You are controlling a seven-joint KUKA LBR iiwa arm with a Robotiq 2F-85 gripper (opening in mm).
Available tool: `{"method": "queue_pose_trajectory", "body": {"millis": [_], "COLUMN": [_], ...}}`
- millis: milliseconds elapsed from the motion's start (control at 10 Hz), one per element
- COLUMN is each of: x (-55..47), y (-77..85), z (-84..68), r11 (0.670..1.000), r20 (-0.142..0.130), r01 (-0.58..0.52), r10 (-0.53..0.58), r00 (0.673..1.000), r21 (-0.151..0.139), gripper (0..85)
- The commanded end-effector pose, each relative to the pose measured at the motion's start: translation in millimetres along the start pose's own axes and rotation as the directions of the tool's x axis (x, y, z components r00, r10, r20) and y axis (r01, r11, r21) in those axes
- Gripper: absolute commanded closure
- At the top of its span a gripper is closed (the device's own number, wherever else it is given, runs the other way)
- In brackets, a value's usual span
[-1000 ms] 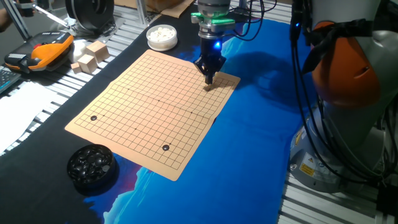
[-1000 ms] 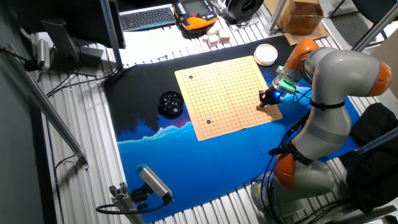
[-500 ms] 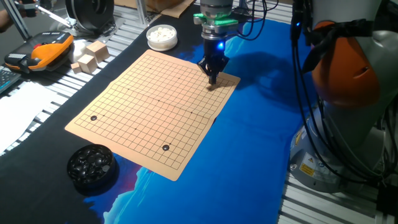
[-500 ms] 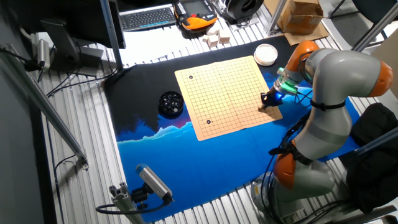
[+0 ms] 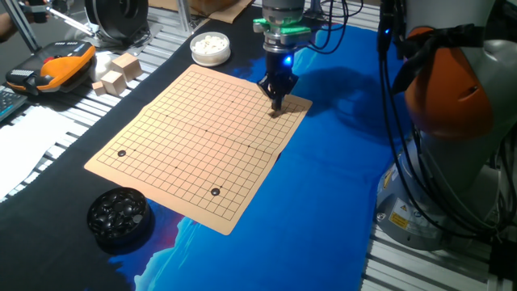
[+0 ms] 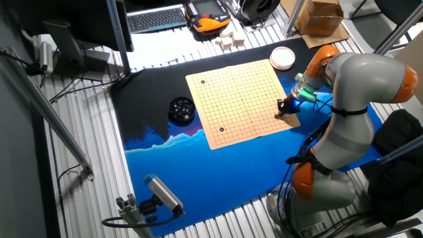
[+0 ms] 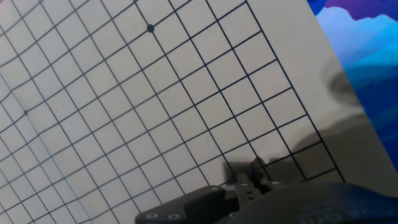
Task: Play the first move as black on the 3-4 point in the upper right corner of the Go board
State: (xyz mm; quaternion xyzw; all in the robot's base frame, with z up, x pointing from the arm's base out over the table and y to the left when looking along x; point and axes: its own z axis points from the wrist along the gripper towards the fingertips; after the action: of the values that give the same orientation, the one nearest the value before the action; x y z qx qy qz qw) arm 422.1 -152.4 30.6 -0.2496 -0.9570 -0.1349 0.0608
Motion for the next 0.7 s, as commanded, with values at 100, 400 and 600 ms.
{"method": "queue_pose_trajectory", "body": {"millis": [100,400,600], "x": [-0.4,-0.1,0.1], "y": [0.0,0.1,-0.1], "z": [3.3,4.8,6.6], "r11": [1.000,1.000,1.000], "r20": [0.003,0.002,0.002], "r01": [0.002,0.003,0.005], "r10": [-0.002,-0.003,-0.005], "r00": [1.000,1.000,1.000], "r21": [-0.001,-0.004,-0.004], "gripper": [85.0,85.0,85.0]}}
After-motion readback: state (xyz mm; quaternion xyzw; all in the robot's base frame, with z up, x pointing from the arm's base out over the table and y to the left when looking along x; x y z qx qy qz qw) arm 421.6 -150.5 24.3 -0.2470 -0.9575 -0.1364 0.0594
